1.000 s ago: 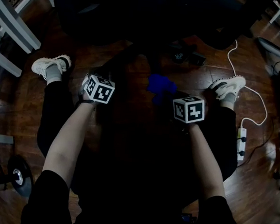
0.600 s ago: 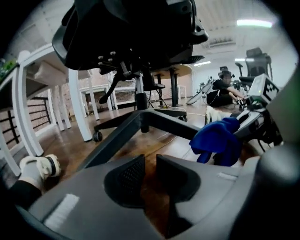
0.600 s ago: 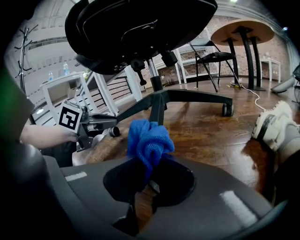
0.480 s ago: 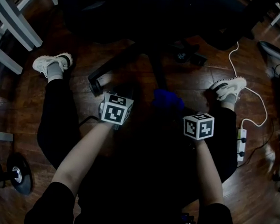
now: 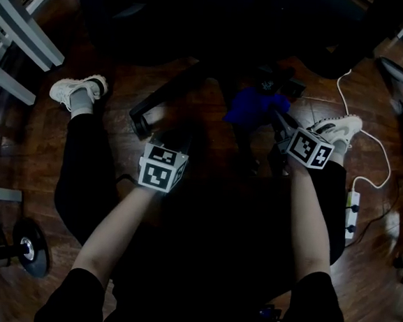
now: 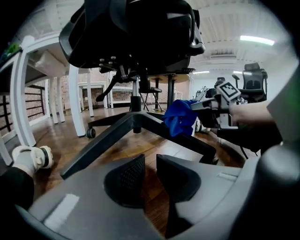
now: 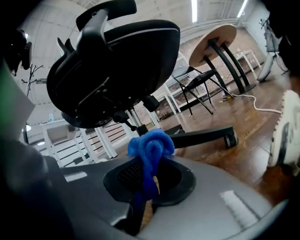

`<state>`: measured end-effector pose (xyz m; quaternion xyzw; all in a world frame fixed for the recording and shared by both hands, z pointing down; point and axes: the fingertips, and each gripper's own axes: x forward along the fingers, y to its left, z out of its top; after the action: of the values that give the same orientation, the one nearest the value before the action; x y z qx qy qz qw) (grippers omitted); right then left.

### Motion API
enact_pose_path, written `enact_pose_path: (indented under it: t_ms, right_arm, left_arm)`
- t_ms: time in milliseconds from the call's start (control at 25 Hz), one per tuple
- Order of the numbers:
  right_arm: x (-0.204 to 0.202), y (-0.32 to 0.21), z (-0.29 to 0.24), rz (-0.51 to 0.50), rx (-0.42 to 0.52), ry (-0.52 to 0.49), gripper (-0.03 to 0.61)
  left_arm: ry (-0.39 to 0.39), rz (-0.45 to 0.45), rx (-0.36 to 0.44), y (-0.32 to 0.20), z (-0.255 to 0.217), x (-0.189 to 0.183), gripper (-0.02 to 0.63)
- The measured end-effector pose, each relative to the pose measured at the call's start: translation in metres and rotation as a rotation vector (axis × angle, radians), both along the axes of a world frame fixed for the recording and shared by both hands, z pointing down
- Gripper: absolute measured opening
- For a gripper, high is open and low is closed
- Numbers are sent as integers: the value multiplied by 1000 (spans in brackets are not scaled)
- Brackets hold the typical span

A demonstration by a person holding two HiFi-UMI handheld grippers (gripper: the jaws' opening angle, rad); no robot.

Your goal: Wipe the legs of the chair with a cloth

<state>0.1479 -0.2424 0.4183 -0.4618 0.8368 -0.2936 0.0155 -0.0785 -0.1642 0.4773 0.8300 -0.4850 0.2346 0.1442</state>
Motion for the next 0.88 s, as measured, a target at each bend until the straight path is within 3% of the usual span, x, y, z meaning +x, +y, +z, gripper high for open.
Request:
enact_pose_path:
  t_ms: [120, 320, 440, 600, 880]
  right_arm:
    - [3, -35, 1, 12, 7, 14, 57]
    - [3, -59, 11, 14, 30, 12, 57]
    - [-29, -62, 24, -112, -12, -30, 57]
    - [-69, -54, 42, -288, -70, 51, 58]
    - [-69, -14, 45, -445, -212, -30, 57]
  left_arm:
    - [-24, -27, 9, 0, -2, -23, 78]
    - [12, -105, -32, -2, 5, -55, 78]
    - [15, -113, -48, -1, 11, -58, 78]
    - [16, -97, -62, 3, 17, -49, 78]
    - [7, -60, -84, 12, 28, -36, 78]
